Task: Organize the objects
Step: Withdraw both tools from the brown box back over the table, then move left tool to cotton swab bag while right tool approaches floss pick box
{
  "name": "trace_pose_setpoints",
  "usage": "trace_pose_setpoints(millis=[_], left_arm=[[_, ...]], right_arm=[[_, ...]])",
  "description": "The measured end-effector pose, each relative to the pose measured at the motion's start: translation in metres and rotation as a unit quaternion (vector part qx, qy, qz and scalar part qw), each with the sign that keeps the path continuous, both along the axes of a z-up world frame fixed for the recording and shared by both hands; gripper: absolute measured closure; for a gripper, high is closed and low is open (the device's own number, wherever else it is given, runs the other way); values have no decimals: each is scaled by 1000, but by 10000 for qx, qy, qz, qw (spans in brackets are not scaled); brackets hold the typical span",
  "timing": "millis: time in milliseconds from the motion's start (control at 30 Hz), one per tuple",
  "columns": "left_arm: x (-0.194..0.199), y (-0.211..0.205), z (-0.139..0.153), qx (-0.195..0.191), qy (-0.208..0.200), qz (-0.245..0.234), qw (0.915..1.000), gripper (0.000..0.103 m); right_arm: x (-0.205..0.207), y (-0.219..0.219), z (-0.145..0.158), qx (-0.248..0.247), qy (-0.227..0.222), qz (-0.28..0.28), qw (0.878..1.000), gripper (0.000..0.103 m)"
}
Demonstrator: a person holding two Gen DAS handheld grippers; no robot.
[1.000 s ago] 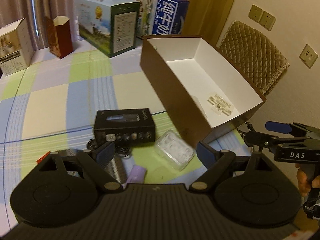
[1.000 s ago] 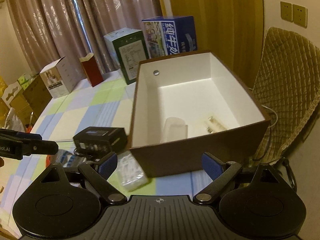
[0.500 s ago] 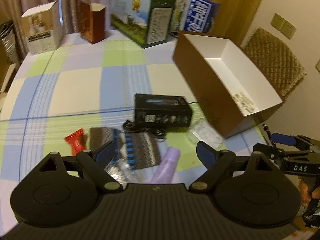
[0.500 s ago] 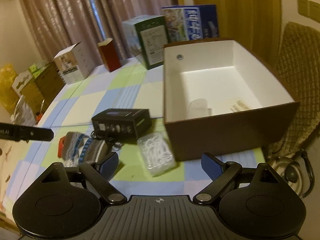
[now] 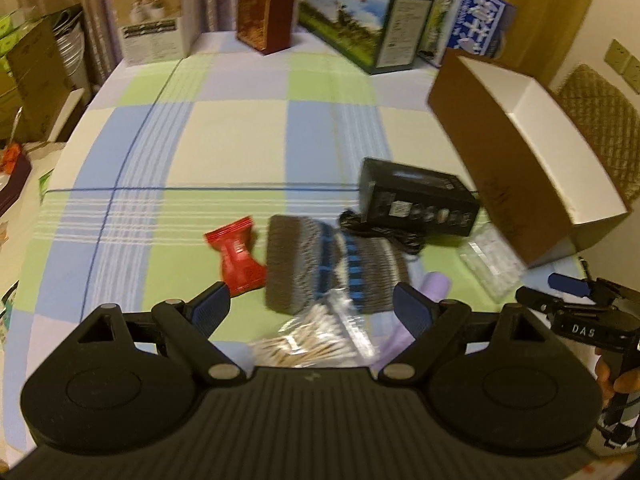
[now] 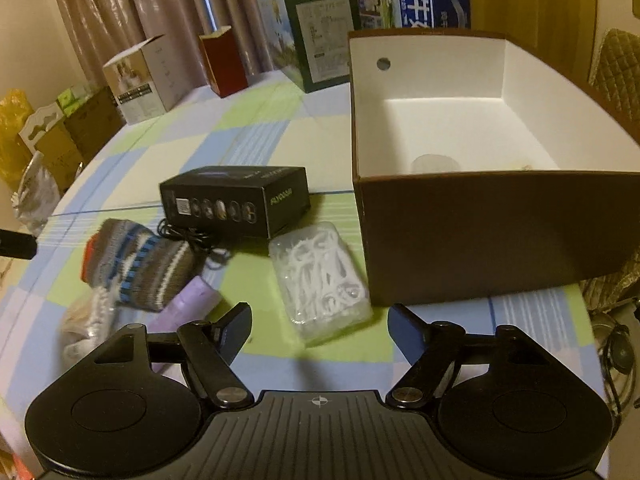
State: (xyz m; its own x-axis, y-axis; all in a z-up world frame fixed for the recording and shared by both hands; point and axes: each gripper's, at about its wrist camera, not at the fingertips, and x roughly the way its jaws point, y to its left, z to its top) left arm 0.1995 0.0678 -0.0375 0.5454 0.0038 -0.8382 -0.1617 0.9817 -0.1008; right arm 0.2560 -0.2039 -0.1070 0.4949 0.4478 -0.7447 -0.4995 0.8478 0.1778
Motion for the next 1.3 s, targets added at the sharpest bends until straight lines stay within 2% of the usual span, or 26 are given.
trace_pose_setpoints(millis=[200,500,633,800,900,967,1067,1300], left_arm=[[2,17,-18,95,178,232,9995,17],[2,31,-31,80,329,400,9986,17],[4,34,-31,81,325,412,9986,17],[5,36,-34,86,348,402,9985,17],[5,37,-37,86,361,389,9986,17],[3,36,-39,98,375,371,9986,17],[2,37,-42,96,392,360,9985,18],[-4,37,-48,49,446,224,9987,18]], right_arm=[[4,8,-15,-98,-7,56,9999,33],[-13,25,-8,-34,-162,555,9983,39],[-10,25,-6,-199,-206,209,9994,40],[-3,32,-10,-272,-222,30,9994,40],[-1,36,-16,-209,-180,-156,9995,40],[-2,38,-19,-206,-183,-207,9994,49],[-7,39,-18,-328,-256,-163,9990,50],[-26,14,-9,-482,152,-97,9987,50]])
